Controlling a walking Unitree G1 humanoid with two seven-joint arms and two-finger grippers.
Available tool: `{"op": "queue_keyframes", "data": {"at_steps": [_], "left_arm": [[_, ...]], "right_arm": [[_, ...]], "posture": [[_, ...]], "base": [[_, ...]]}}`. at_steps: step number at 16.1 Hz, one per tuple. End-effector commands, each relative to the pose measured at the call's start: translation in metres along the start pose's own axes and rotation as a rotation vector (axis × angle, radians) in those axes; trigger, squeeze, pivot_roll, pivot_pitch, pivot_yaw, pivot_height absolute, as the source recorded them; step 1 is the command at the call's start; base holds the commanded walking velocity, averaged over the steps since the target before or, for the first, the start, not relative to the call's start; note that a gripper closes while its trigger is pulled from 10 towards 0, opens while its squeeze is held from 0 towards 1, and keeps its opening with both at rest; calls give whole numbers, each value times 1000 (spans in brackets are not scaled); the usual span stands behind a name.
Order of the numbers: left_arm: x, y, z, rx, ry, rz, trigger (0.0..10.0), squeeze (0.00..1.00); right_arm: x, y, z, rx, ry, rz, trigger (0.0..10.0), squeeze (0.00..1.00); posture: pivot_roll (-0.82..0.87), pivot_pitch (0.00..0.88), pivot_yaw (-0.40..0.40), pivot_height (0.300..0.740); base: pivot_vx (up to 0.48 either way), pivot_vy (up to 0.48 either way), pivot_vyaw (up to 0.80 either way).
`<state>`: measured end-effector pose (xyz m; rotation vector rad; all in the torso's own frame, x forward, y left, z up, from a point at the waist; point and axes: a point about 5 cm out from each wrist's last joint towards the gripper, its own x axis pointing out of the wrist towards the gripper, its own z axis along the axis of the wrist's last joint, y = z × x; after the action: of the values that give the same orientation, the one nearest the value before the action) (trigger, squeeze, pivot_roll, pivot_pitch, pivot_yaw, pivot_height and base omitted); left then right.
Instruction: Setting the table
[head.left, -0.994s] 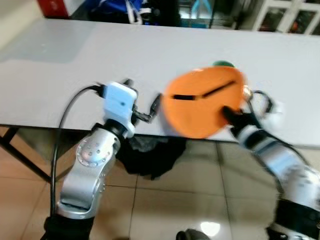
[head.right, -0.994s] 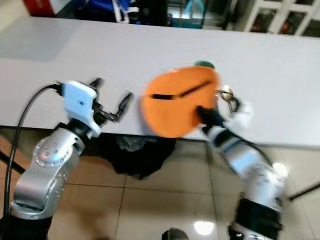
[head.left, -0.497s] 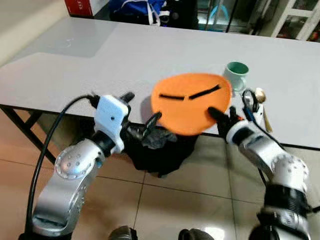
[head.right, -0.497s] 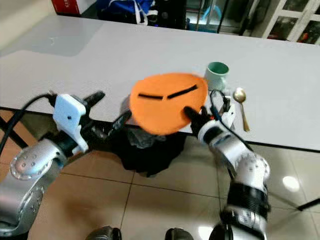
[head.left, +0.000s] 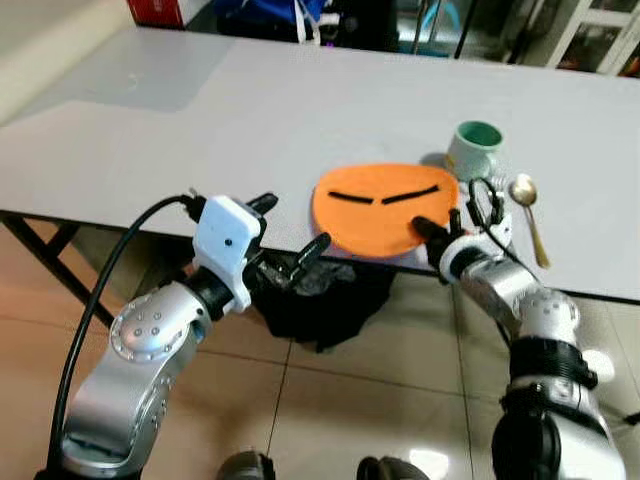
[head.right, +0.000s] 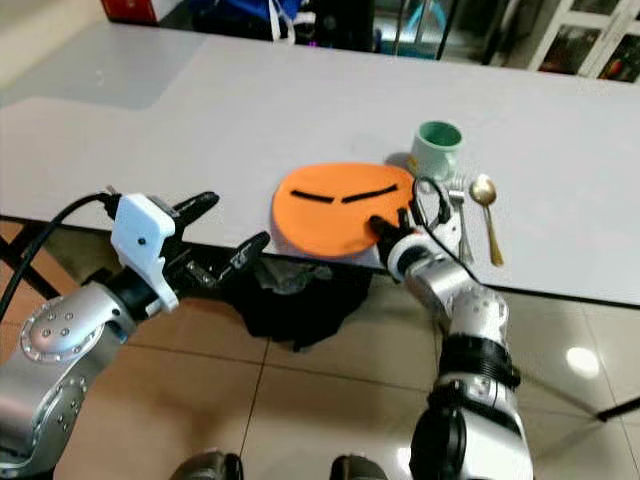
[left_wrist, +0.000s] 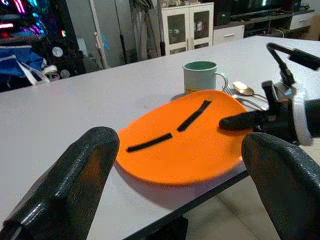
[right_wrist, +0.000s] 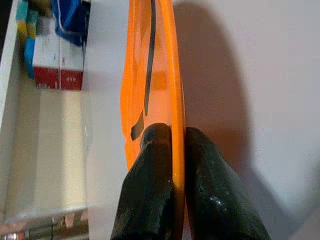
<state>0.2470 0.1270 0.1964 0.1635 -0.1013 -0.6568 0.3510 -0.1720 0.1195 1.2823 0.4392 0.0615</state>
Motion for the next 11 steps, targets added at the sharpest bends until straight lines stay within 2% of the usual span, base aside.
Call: {"op": "queue_keyframes", "data": {"at_steps": [1, 5, 6, 11], "left_arm": [[0, -7, 1, -9, 2, -47, 10000, 0], [-2, -12, -4, 10, 49, -87, 10000, 0], [-2, -12, -2, 6, 43, -88, 10000, 0], [-2, -15, -1, 4, 44, -105, 10000, 0]], "right_arm": [[0, 1, 13, 6, -63, 5, 10000, 0], [3, -10, 22, -2, -122, -56, 10000, 0], [4, -13, 25, -61, -137, -84, 10000, 0], [8, -15, 25, -105, -99, -100, 10000, 8]], "posture": [[31, 116, -22, 740], [32, 118, -18, 740], [33, 119, -18, 740], [33, 116, -19, 740]], "base": [[0, 0, 0], [0, 0, 0], [0, 0, 0], [0, 0, 0]]}}
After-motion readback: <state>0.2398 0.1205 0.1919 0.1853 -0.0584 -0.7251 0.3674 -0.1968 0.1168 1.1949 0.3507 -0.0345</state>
